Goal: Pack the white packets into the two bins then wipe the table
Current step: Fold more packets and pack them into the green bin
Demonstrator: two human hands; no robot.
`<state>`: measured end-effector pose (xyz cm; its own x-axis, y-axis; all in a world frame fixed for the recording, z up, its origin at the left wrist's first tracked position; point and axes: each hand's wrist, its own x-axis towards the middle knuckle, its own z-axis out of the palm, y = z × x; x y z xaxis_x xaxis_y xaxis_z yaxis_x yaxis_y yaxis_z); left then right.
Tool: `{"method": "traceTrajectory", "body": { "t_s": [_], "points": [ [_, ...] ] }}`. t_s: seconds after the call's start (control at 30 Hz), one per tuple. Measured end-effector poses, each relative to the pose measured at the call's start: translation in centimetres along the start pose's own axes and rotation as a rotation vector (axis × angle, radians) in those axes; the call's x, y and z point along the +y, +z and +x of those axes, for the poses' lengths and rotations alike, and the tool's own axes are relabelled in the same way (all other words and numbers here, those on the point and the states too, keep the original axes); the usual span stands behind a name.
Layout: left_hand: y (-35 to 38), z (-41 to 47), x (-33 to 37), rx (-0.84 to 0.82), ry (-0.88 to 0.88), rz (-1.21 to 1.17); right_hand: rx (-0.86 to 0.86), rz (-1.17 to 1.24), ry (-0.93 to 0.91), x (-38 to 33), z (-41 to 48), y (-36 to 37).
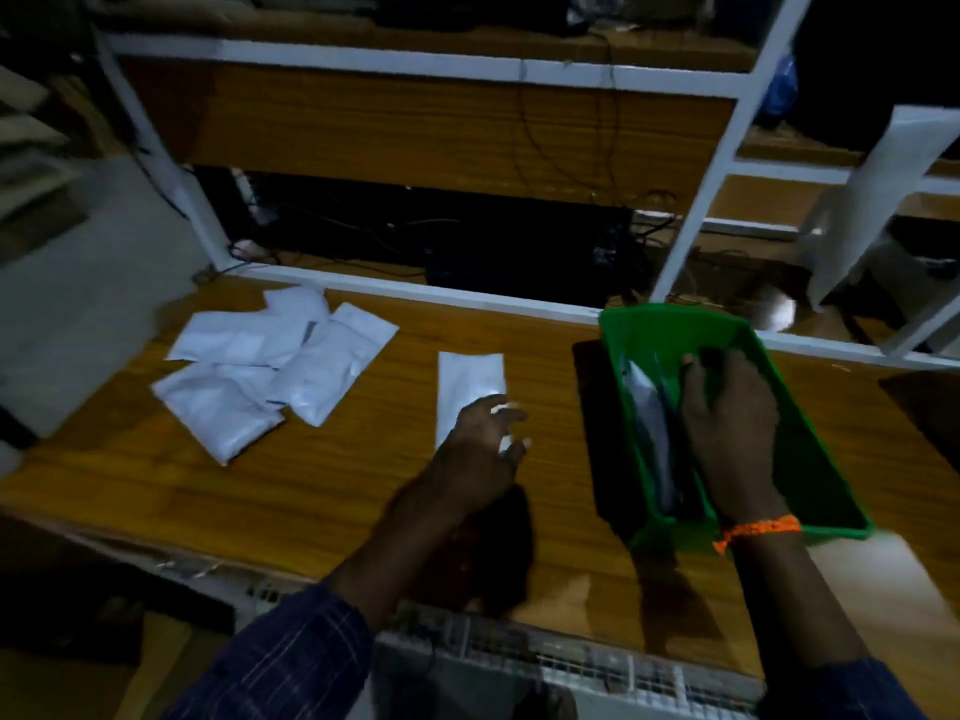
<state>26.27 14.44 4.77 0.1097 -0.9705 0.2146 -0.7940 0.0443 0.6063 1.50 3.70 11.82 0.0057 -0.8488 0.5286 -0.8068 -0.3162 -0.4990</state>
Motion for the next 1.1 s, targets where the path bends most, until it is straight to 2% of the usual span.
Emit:
{"method": "traceTrajectory", "body": {
  "t_s": [0.03,0.07,0.13,0.2,0.3,0.43,0.5,0.57,0.63,0.73,0.8,0.9,1.1],
  "points": [
    [-2.0,-1.3,-2.1,-0.02,-0.038,0.012,0.064,0.126,-0.05,-3.7,-1.5,0.6],
    [-3.8,-2.7,-4.6,-0.024,-0.067,0.032,0.027,0.243,-0.094,-7.2,-3.1,2.2],
    [-7.5,-5.3,-10.7,-0.017,-0.14,0.076,-0.241,0.373,-0.144,-13.8,-7.1,7.0],
    [-11.6,-7.5,-16.4,0.027,-0.261,0.148,-0.498,0.346,-0.241,-18.5,-10.8,14.0],
    [-16.6,-10.0,-24.2,0.191,-0.37,0.213,-0.746,0.132,-0.45,-24.0,-14.3,25.0],
    [-20.1,-9.5,-33.3,0.245,-0.494,0.243,-0.757,0.025,-0.53,-32.8,-14.0,33.5],
    [-20.4,-7.2,-36.4,0.227,-0.538,0.221,-0.749,-0.013,-0.548,-36.6,-12.0,36.4],
    [-19.8,-4.9,-37.9,0.183,-0.596,0.221,-0.82,-0.099,-0.568,-38.5,-10.2,39.4],
    [-17.9,-3.5,-38.5,0.126,-0.676,0.229,-0.917,-0.193,-0.548,-37.7,-9.7,41.6],
    [-14.3,-3.4,-36.7,0.157,-0.546,0.442,-0.933,-0.216,-0.494,-33.8,-10.2,41.4],
    [-12.0,-3.6,-34.7,0.082,-0.495,0.476,-0.88,-0.228,-0.481,-30.9,-10.5,39.3],
    [-8.9,-3.6,-30.3,0.061,-0.46,0.407,-0.851,-0.256,-0.409,-25.8,-11.0,34.8],
    [-2.0,-4.8,-20.5,0.051,-0.165,0.285,-0.797,-0.32,-0.229,-15.0,-12.0,25.6]
  ]
}}
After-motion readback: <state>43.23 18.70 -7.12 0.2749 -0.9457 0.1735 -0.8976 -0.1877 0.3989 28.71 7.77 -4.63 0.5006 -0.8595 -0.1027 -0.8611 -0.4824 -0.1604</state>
